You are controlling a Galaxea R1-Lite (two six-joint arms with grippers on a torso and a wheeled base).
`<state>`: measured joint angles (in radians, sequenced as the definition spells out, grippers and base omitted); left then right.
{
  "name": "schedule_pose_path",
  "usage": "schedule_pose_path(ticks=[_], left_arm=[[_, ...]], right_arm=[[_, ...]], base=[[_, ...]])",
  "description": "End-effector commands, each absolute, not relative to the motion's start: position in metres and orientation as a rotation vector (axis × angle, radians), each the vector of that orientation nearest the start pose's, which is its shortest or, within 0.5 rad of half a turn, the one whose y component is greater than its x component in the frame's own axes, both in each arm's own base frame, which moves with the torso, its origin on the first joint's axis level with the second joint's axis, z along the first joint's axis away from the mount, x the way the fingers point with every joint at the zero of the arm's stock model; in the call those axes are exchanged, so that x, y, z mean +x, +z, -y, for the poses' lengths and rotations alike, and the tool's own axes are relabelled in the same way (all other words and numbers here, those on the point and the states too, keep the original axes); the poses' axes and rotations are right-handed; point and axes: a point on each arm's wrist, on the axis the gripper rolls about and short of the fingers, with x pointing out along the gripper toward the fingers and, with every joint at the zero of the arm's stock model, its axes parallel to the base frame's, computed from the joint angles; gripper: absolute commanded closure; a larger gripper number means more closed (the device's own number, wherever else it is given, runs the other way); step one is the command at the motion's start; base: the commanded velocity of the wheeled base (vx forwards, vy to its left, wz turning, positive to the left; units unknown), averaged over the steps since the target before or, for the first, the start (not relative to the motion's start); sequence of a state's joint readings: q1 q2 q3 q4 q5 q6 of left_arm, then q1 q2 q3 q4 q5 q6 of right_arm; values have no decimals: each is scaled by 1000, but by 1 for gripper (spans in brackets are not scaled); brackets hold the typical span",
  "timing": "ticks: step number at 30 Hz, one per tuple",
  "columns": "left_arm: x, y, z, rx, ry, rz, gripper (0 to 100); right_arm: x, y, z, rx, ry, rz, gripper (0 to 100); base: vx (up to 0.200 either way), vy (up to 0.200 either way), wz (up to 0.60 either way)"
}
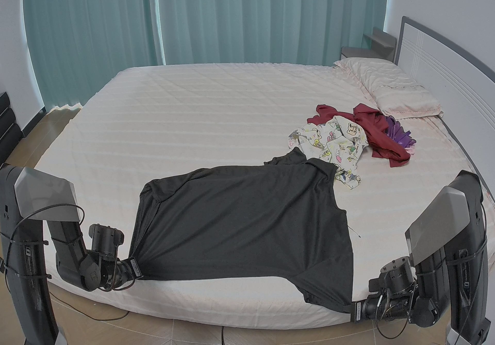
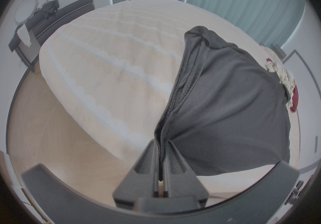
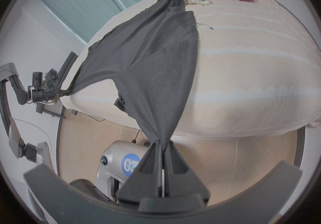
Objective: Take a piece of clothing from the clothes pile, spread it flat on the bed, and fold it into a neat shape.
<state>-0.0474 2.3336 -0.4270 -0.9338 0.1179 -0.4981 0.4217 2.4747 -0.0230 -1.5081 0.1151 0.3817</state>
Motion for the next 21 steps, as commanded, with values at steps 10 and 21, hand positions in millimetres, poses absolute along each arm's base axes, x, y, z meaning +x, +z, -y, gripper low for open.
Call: schedule_pose_path(ticks=[10,21], left_arm=[[264,-64,11,-340,302,-991,100],[265,-58,6,-331,306,-969,0]], right_arm=[[180,-68,-91,152,332,-1064,0],[190,-55,-88,201,319,-959,0]], base=[[0,0,0],[0,0,0]])
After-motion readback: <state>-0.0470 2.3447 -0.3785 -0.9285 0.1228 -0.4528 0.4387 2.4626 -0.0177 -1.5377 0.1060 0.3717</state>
